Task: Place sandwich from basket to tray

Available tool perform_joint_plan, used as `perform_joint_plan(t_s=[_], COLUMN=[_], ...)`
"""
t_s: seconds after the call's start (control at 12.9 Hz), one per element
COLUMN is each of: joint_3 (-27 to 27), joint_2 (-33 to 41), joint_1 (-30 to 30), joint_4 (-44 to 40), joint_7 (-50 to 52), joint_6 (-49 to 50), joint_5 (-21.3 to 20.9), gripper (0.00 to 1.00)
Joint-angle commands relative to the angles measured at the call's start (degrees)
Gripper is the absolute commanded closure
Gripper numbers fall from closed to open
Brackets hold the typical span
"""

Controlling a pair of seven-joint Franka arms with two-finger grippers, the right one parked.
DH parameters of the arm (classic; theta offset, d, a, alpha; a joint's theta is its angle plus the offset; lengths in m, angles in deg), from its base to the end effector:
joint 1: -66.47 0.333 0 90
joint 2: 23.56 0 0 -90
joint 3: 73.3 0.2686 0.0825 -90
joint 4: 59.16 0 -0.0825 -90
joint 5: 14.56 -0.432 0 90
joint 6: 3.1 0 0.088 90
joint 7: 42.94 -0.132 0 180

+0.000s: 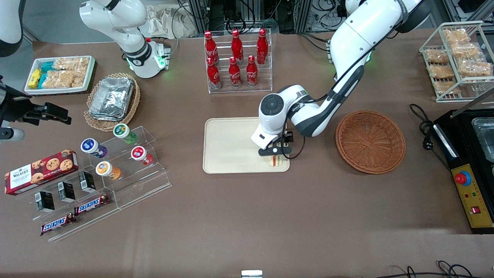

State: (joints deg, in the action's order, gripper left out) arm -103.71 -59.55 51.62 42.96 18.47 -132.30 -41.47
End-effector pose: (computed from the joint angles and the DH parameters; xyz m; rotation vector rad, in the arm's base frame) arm 0.4792 -0.4547 0.1419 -3.0795 -0.0755 -0.0252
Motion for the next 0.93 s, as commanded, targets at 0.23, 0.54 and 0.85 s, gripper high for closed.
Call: perform_joint_plan(t_s=[0.23,0.54,0.85], joint_3=[0.3,5.4,16.8], joint_2=[12.5,22.9,35.6], joint_1=[1.8,3.0,2.9], joint_4=[-5.5,-7.6,-4.0], joint_7=[2.0,-2.4,-24.7], joint_6=[10.5,18.3,27.9], joint_5=[5.1,13.2,24.3], gripper=[0.0,0.0,0.0])
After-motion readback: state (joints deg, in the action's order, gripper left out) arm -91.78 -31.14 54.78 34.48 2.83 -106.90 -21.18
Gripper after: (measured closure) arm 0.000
